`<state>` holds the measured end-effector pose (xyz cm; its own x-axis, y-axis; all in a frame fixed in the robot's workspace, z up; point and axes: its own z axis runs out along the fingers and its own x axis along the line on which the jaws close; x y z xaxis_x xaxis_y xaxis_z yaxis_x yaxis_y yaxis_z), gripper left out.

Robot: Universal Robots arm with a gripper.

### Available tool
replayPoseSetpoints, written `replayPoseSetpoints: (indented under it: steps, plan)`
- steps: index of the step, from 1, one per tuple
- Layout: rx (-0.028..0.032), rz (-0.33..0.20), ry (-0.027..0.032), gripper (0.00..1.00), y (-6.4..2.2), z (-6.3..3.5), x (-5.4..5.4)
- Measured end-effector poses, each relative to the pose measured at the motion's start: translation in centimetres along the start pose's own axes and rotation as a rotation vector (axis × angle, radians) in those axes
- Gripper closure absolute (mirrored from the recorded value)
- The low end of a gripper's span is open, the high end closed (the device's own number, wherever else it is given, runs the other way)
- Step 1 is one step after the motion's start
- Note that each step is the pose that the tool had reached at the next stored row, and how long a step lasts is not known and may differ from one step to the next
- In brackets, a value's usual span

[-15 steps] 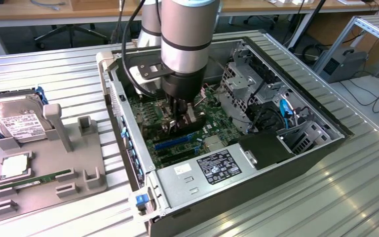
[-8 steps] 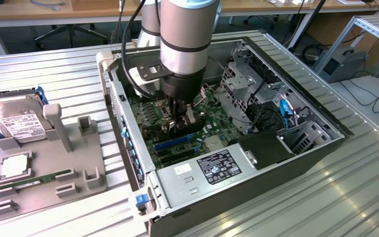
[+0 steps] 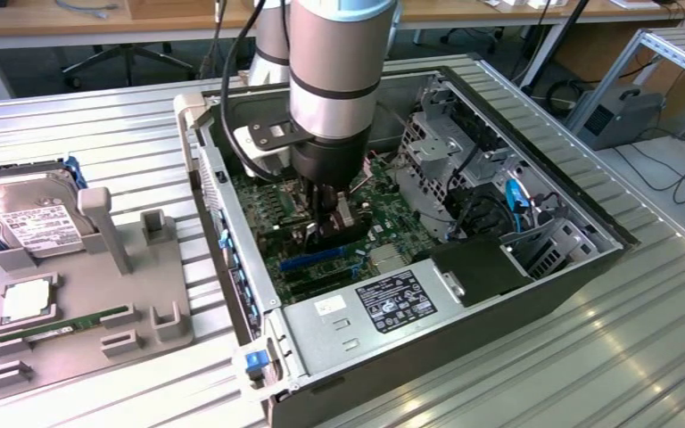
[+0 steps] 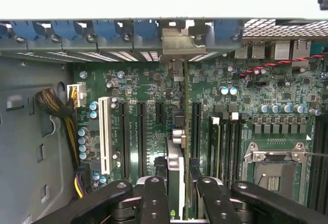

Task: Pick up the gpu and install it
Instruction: 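Insert the gpu into the slot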

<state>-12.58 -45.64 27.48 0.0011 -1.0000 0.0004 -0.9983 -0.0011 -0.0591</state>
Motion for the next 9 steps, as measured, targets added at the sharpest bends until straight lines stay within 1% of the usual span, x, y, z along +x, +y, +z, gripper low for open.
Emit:
replayPoseSetpoints:
  steps: [3,9]
  plan:
    - [0.0,0.003,0.003,0.73,0.01,0.17,0.03]
    - [-0.0001,0.022,0.0044,0.73,0.01,0.39,0.03]
